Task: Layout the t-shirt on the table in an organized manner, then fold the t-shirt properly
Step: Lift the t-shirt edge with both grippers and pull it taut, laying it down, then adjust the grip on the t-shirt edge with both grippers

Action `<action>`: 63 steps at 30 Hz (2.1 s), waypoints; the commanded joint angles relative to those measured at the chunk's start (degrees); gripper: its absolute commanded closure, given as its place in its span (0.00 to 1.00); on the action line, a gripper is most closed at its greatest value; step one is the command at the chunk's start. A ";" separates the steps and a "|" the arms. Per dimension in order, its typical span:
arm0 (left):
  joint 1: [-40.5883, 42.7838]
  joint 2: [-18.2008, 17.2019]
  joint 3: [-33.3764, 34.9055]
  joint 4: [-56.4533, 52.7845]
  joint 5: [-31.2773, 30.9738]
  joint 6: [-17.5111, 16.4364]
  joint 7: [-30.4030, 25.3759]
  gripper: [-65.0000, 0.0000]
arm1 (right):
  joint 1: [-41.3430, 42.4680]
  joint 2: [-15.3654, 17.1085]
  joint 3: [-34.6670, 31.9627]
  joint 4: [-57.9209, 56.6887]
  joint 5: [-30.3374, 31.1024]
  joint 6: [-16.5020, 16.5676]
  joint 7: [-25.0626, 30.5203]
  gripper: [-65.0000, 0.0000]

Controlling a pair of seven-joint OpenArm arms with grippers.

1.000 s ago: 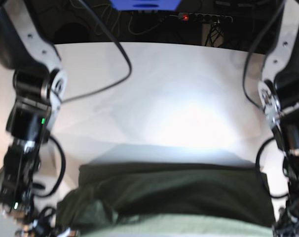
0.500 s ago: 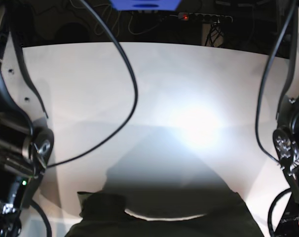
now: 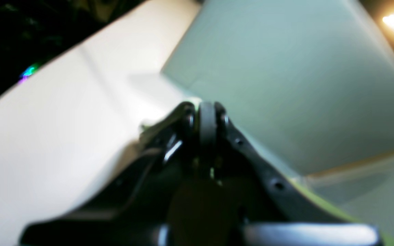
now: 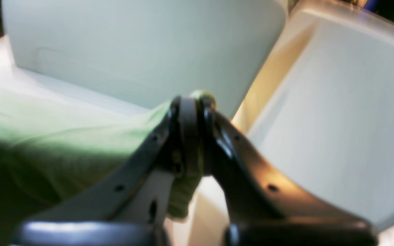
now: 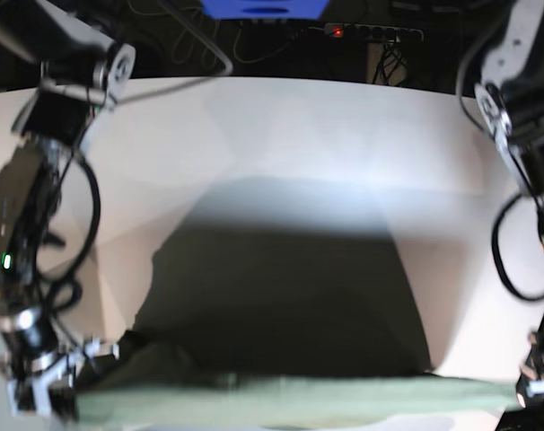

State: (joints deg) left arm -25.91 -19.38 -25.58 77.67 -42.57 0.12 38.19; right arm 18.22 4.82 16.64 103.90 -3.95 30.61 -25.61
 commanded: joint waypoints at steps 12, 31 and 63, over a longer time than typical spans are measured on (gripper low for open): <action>32.02 1.57 -12.09 6.16 -9.70 -0.43 -0.44 1.00 | -34.35 0.15 5.82 9.99 14.01 -0.15 12.20 1.00; 42.75 4.65 -20.44 6.16 -9.70 -0.43 -0.44 1.00 | -51.76 -2.31 5.55 -0.12 13.75 -0.15 31.89 1.00; 19.45 -0.01 -12.09 -18.99 -9.43 -0.43 -0.09 0.93 | -19.40 -1.96 2.13 -34.58 -4.10 -0.15 31.63 0.97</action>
State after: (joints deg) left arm -5.48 -18.26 -37.50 57.87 -51.20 -0.01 38.44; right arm -1.93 2.39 18.72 68.42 -8.80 30.24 4.16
